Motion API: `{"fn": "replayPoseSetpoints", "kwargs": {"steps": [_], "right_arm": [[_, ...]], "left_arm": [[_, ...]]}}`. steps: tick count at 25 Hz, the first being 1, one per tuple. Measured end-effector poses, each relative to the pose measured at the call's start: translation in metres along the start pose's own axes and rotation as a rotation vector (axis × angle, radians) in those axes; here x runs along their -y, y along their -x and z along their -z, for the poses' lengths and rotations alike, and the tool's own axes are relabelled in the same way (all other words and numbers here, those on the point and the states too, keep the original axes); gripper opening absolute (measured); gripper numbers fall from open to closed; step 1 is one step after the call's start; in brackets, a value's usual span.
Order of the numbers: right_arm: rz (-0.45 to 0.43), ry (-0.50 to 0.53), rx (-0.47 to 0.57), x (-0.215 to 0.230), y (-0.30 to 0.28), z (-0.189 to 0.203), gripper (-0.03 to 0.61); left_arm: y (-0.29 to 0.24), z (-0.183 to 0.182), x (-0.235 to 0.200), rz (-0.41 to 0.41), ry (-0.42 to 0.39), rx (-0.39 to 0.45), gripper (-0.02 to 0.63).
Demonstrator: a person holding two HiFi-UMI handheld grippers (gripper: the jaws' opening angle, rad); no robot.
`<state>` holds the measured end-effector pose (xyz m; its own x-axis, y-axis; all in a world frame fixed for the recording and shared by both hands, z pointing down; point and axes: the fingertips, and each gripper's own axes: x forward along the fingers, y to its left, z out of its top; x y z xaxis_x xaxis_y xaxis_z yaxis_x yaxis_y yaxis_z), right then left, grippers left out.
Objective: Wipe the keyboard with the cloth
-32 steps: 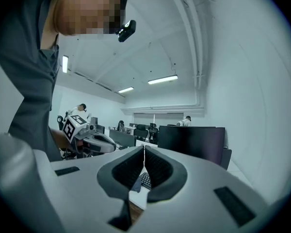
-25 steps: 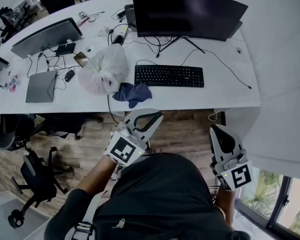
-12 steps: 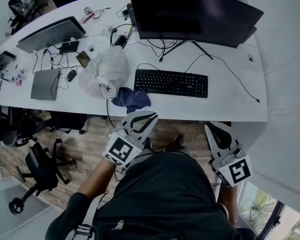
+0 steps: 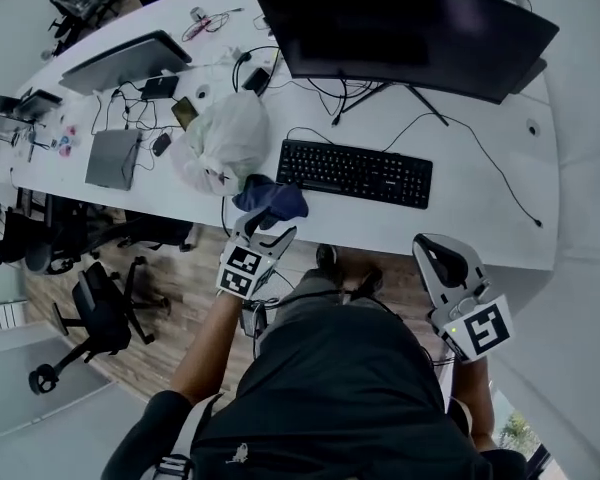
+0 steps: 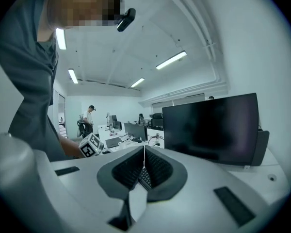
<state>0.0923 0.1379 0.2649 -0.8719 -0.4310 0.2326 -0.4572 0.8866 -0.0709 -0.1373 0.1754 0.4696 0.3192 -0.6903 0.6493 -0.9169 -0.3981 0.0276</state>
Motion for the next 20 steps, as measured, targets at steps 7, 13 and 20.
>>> {"fn": "replayPoseSetpoints", "kwargs": {"steps": [7,13,20], "right_arm": [[0.01,0.012,-0.084,0.006,-0.049,-0.002,0.009],[0.029,0.035,-0.162,0.008,-0.101,-0.018,0.009],[-0.03,0.03,-0.196,-0.003,-0.145,-0.017,0.009]], "left_arm": [[-0.086,0.101,-0.074,-0.006,-0.01,-0.282,0.296],[-0.128,0.144,-0.08,0.136,0.031,-0.406,0.282],[-0.107,0.094,-0.082,0.204,0.069,-0.241,0.081]]}}
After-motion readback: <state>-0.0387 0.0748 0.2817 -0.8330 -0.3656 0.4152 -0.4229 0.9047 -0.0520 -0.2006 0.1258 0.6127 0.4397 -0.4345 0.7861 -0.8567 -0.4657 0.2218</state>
